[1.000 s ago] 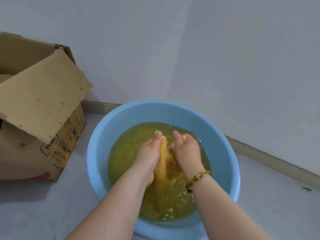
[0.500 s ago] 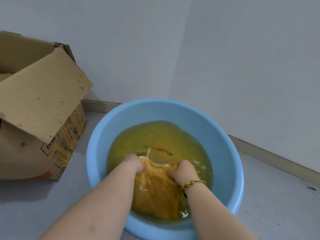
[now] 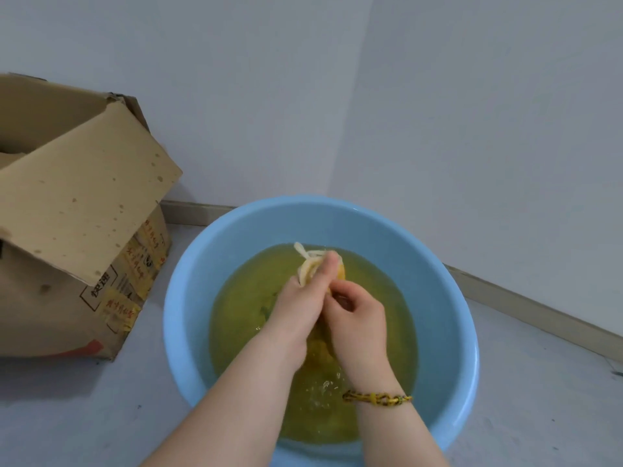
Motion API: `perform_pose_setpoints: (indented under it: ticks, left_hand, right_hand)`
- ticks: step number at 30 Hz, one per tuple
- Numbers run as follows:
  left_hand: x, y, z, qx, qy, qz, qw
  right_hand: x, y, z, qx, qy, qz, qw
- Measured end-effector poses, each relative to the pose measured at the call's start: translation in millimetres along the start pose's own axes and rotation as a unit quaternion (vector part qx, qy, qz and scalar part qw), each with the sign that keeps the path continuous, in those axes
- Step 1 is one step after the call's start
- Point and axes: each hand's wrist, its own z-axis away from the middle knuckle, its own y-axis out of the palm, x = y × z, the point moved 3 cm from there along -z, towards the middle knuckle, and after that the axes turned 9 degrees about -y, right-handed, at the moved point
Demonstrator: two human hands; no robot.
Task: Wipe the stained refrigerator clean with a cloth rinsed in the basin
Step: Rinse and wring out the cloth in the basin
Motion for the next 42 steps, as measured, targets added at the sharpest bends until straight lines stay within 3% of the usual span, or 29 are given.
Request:
perform_pose_setpoints:
  ticks: [4, 7, 8, 12, 16, 17, 19, 21, 23, 26, 28, 30, 32, 34, 38, 42]
  left_hand:
    - [-0.3, -9.8, 3.9, -0.047, 0.044, 0.151, 0.986]
    - [0.6, -16.5, -1.7, -0.07, 0.017, 0.17, 0.983]
    - [0.0, -18.1, -4.1, -0.062, 0.005, 0.179, 0.982]
    - [-1.2, -20.9, -8.6, 0.007, -0.06, 0.224, 0.973]
    - [-9.6, -15.3, -8.5, 0.078, -0.066, 0.208, 0.973]
    - [-13.4, -14.8, -9.8, 0.097, -0.06, 0.207, 0.972]
    - [-21.3, -16.8, -10.0, 0.138, -0.053, 0.186, 0.971]
    - [-23.5, -17.8, -5.4, 0.181, -0.066, 0.086, 0.978]
    - [-17.8, -14.9, 0.6, 0.255, -0.123, -0.036, 0.958]
    - [-7.5, -11.4, 4.4, 0.335, -0.181, -0.169, 0.909]
    - [-5.2, -6.2, 6.1, 0.325, -0.157, -0.281, 0.889]
    - [-2.0, -1.6, -3.0, 0.209, -0.07, -0.457, 0.862]
    - [-0.8, 5.0, -11.3, 0.042, 0.046, -0.619, 0.783]
    - [-0.8, 11.2, -10.2, -0.048, 0.128, -0.681, 0.719]
    - [-4.2, 10.2, -12.0, -0.091, 0.266, -0.765, 0.579]
    - [0.2, 7.9, -9.1, -0.095, 0.323, -0.803, 0.491]
  right_hand:
    - [6.6, 17.4, 15.4, 0.115, -0.17, 0.143, 0.968]
    - [5.6, 18.7, 20.7, 0.03, -0.237, 0.215, 0.947]
    - [4.5, 14.7, 20.2, 0.018, -0.219, 0.233, 0.947]
    - [-15.7, 0.3, 18.2, 0.164, -0.043, 0.236, 0.957]
    - [-19.3, 2.9, 4.8, 0.162, -0.052, 0.194, 0.966]
    - [-17.4, 2.3, -1.5, 0.163, -0.088, 0.245, 0.952]
    - [-7.0, -5.4, -15.9, 0.093, -0.238, 0.414, 0.874]
    - [-1.1, -15.7, -23.1, 0.006, -0.389, 0.459, 0.799]
    - [-1.3, -21.1, -25.9, -0.021, -0.512, 0.45, 0.731]
    - [5.1, -24.2, -30.7, 0.03, -0.592, 0.475, 0.65]
    - [7.3, -24.7, -34.2, 0.078, -0.579, 0.519, 0.624]
    - [9.7, -24.4, -35.6, 0.109, -0.53, 0.566, 0.622]
    - [9.3, -22.4, -36.4, 0.174, -0.419, 0.623, 0.638]
    - [2.7, -23.9, -37.9, 0.241, -0.309, 0.634, 0.667]
    - [-4.7, -19.2, -38.8, 0.305, -0.154, 0.564, 0.752]
    - [-10.3, -18.3, -38.4, 0.347, -0.007, 0.472, 0.81]
